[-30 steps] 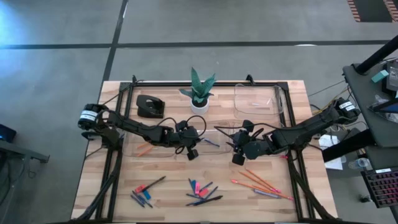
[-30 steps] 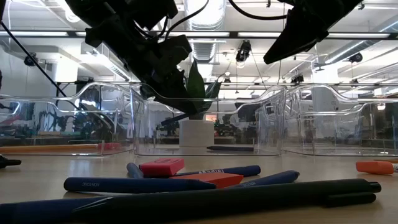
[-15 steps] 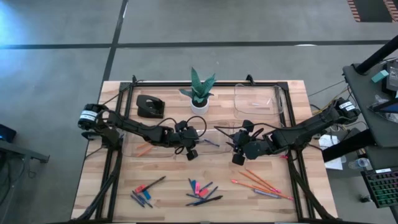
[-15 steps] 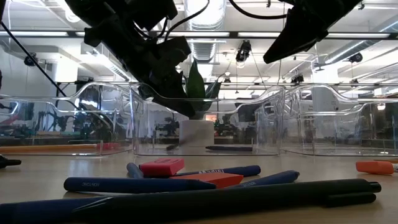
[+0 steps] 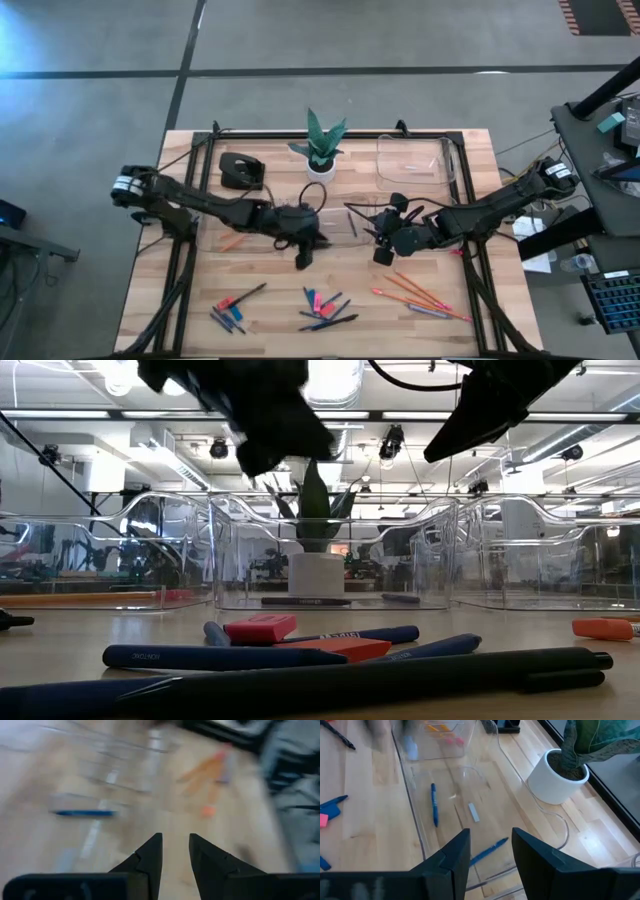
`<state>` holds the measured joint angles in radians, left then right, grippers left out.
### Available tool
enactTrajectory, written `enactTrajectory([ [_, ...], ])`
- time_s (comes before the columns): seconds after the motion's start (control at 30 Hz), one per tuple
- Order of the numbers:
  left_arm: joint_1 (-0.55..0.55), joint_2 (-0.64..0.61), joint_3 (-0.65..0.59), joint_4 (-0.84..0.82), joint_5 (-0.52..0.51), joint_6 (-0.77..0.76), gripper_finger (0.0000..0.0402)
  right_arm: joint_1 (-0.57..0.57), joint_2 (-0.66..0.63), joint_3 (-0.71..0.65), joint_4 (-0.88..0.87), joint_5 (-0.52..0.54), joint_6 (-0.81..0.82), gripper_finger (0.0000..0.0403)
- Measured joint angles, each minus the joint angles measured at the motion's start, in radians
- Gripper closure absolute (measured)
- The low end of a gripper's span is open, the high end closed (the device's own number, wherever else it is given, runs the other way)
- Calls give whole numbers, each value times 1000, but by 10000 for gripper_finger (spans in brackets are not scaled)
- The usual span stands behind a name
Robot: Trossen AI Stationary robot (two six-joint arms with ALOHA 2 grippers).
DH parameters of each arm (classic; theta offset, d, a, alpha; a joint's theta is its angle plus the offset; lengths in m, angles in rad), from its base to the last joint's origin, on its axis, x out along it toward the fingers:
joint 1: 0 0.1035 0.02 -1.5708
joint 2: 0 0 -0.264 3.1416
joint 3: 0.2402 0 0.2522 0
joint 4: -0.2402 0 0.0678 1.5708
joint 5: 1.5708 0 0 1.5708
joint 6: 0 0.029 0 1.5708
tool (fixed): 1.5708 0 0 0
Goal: Sort crayons/erasers/pens/pencils in bins
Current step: Put the blue crayon into the middle transparent bin
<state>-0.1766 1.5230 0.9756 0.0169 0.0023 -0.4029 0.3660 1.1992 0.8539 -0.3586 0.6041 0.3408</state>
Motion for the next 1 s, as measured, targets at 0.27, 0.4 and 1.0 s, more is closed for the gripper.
enactTrajectory([
  [0.27, -258, -65, -25, -60, 69, -298, 320, 0, 0, 0, -3, 0, 0, 266],
  [0.4, -390, -69, -26, -202, 69, -498, 320, 0, 0, 0, -3, 0, 0, 266],
  [1.0, -785, 0, -35, -555, 11, -735, 320, 0, 0, 0, -2, 0, 0, 266],
])
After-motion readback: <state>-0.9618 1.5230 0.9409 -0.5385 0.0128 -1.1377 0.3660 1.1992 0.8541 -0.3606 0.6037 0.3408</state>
